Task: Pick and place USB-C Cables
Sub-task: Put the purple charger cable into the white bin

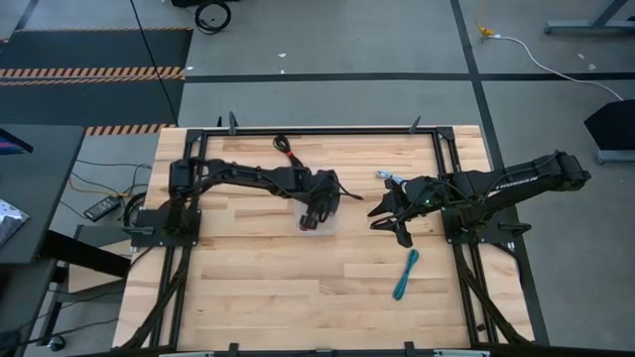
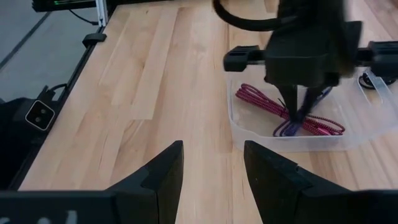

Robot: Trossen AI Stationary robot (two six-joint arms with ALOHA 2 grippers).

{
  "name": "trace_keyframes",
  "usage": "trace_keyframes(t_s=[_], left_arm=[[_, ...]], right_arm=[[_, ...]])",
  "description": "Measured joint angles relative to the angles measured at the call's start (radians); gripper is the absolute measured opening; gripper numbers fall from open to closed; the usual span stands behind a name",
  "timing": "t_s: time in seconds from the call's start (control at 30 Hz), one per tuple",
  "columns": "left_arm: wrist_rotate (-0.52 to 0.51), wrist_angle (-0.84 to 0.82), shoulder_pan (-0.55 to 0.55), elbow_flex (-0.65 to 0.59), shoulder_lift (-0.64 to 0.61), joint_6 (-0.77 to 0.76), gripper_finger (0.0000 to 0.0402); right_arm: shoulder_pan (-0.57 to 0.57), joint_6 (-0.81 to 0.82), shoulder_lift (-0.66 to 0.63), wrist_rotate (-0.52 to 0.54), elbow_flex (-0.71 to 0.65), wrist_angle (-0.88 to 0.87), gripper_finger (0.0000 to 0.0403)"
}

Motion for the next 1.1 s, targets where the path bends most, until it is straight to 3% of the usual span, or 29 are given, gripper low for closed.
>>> trace_keyframes(t_s=[0.07,0.4,0.6,0.73,0.93,1.1], left_arm=[[-0.007,-0.001,-0.011,0.000,0.000,0.001,0.0010],[-0.140,-0.092,-0.110,0.000,0.000,0.063,0.0006],[-0.284,-0.085,-0.114,0.000,-0.019,0.016,0.0019],[-0.279,-0.025,-0.103,0.001,-0.064,0.012,0.0027],[-0.130,-0.012,-0.086,0.002,-0.089,-0.009,0.0026],[-0.087,-0.071,-0.095,0.001,-0.089,-0.002,0.0020]], right_arm=[[0.000,-0.001,0.000,0.000,0.000,0.000,0.0176],[0.000,-0.002,0.000,0.000,0.000,0.000,0.0176],[0.000,-0.005,0.000,0.012,-0.001,0.000,0.0176],[-0.001,-0.005,0.000,0.059,-0.001,0.000,0.0176],[-0.001,-0.005,0.000,0.061,-0.001,-0.007,0.0176],[-0.001,-0.005,0.000,0.061,-0.002,-0.022,0.0176]])
